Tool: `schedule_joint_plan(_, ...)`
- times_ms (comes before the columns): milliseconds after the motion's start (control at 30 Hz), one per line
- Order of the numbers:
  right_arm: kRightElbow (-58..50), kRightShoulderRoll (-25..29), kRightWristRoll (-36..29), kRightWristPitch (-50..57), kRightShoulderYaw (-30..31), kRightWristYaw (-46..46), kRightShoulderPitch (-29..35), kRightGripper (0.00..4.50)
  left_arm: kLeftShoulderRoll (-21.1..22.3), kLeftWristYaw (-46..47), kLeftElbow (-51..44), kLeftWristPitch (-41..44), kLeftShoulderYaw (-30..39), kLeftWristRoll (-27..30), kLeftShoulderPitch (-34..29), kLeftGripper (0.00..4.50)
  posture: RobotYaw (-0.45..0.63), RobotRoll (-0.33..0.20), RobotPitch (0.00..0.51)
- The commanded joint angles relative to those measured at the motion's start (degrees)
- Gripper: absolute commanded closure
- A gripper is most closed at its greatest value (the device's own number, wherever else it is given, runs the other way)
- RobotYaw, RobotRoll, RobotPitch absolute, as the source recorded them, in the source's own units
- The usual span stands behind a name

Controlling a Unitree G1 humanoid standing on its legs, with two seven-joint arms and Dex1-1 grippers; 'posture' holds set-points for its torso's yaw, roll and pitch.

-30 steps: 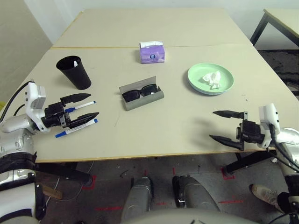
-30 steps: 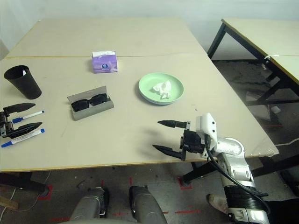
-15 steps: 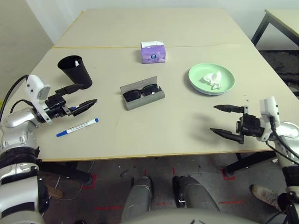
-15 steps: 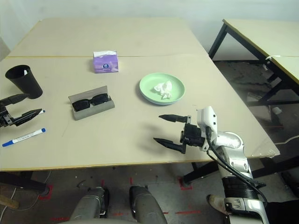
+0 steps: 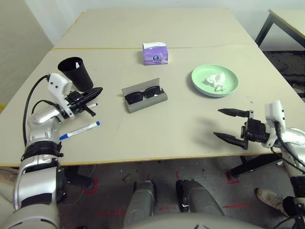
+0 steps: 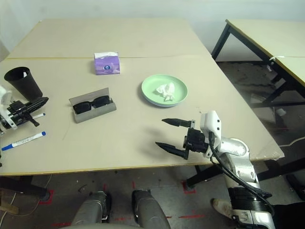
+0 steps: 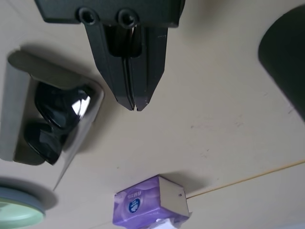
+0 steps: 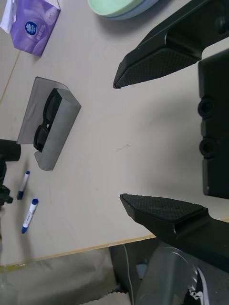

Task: Organize and tidy the items on the table.

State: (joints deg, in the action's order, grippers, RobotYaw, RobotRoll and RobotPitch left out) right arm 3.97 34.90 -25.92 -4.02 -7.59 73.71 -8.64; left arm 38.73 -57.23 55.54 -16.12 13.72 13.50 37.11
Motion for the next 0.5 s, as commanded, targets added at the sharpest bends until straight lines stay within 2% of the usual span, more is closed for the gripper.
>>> schedule_joint_plan(33,-1.76,0.47,-0.69,0.83,-0.23,-1.18,0.91,0.00,-1.49,1.45,3.61,-1.21,-2.14,-2.65,1.89,4.46,-0.09,0.000,0.142)
schedule_joint_plan(500,-6.45,1.33,-1.56,2.86,-0.77,-4.66,3.16,0.00,-3.31,4.93,15.13,-3.97,-4.52,-7.62,11.30,4.46,-0.14,0.000,0.132)
